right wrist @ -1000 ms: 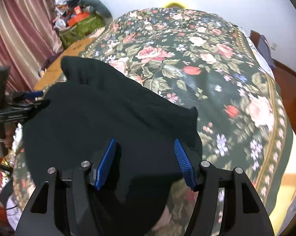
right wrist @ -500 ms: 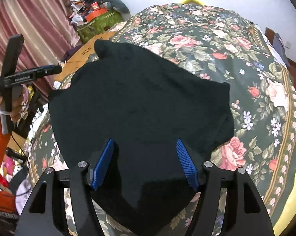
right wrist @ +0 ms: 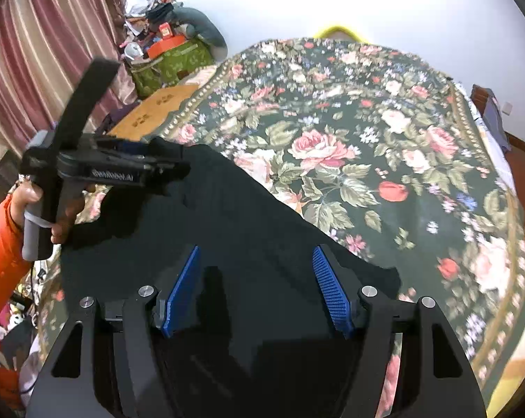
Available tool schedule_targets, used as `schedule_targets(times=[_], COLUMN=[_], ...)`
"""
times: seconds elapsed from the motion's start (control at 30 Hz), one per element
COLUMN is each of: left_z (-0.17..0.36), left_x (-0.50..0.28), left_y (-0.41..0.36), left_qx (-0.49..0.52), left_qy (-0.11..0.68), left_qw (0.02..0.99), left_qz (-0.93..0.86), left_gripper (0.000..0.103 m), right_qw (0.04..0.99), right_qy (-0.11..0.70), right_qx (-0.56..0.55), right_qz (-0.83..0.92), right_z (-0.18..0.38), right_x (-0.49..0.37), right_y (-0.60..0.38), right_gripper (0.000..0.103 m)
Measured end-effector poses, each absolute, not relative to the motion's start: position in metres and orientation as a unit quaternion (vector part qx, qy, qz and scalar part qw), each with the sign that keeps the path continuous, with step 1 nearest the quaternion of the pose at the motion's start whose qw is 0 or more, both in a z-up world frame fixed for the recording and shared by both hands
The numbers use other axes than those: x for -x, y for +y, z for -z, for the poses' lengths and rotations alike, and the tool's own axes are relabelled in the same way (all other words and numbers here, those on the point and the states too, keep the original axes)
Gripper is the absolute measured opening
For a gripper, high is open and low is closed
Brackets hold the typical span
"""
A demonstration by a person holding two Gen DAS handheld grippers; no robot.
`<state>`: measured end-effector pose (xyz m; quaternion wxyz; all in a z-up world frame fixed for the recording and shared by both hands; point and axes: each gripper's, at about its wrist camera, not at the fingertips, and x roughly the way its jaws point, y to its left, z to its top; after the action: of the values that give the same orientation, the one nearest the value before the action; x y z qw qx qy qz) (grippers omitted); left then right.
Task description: Fold small clothes
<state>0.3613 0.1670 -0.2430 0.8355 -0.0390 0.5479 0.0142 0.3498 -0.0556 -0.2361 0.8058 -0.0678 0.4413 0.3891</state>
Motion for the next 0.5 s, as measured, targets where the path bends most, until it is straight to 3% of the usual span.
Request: schedule_targets(times=[0.5], left_z=[0.244], left_x=[-0.326], left_y=[0.225], left_qx=[0.129], left_qy=[0.514], left_qw=[0.848], left_qz=[-0.025], left_gripper=[0.079], right_qw=[0.799], right_qy=[0.440], right_qx=[0.075], right_qz=[-0.402], right_z=[0.254], right_x=[-0.352], right_y=[-0.056], right_gripper=[0.062])
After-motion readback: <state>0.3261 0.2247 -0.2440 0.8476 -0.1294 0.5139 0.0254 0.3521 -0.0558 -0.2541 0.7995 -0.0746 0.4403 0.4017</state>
